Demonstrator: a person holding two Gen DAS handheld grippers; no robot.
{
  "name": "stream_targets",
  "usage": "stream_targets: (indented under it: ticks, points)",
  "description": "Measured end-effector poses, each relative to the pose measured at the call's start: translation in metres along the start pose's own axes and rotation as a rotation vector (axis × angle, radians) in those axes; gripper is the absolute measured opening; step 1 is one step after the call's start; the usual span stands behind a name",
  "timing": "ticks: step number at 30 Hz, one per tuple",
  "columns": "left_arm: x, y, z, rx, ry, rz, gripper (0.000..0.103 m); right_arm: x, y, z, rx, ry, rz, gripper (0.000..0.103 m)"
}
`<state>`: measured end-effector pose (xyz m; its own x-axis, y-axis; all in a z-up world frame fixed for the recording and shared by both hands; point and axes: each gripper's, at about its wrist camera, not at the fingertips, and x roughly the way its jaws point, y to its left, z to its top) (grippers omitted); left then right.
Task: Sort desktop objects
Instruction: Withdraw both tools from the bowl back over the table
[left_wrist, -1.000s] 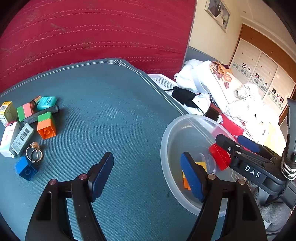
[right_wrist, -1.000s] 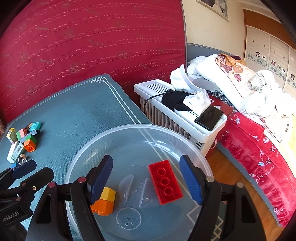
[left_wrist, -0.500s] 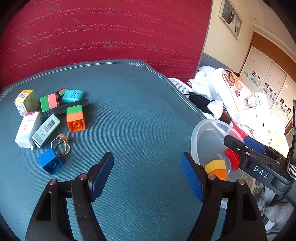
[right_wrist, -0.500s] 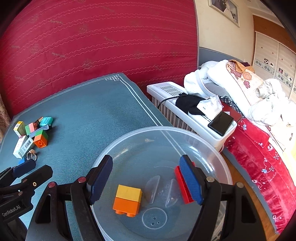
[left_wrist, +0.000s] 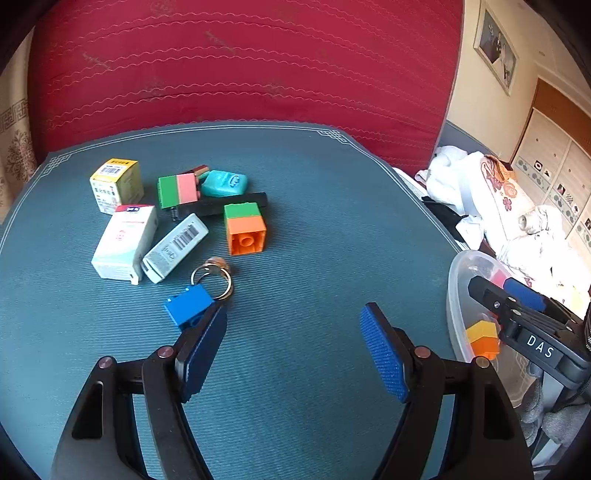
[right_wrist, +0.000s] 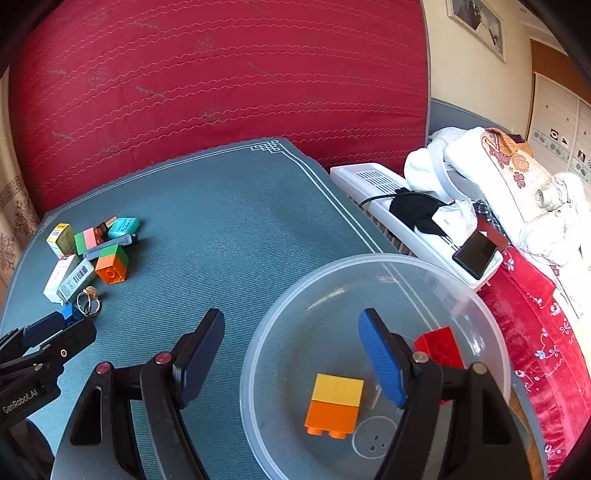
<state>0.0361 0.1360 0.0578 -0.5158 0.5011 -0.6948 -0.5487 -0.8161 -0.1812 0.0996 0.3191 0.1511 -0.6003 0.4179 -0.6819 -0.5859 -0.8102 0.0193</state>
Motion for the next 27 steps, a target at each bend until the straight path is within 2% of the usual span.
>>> stream_targets:
  ticks: [13, 14, 15, 17, 27]
  points:
    - [-0.002, 0.038, -0.002, -0.057, -0.006, 0.06, 0.078, 0.011, 0.04, -0.001, -0.061, 0.025, 0.064, 0.079]
    - [-0.002, 0.041, -0.002, -0.06, -0.004, 0.062, 0.078, 0.011, 0.043, -0.001, -0.064, 0.027, 0.068, 0.079]
    - [-0.001, 0.043, -0.003, -0.063, -0.002, 0.068, 0.085, 0.012, 0.046, -0.002, -0.069, 0.03, 0.073, 0.079]
    - [-0.002, 0.048, -0.004, -0.07, -0.004, 0.074, 0.089, 0.015, 0.053, -0.003, -0.079, 0.035, 0.082, 0.079]
    - [0.001, 0.067, -0.005, -0.099, 0.01, 0.104, 0.089, 0.025, 0.082, -0.003, -0.114, 0.063, 0.107, 0.079]
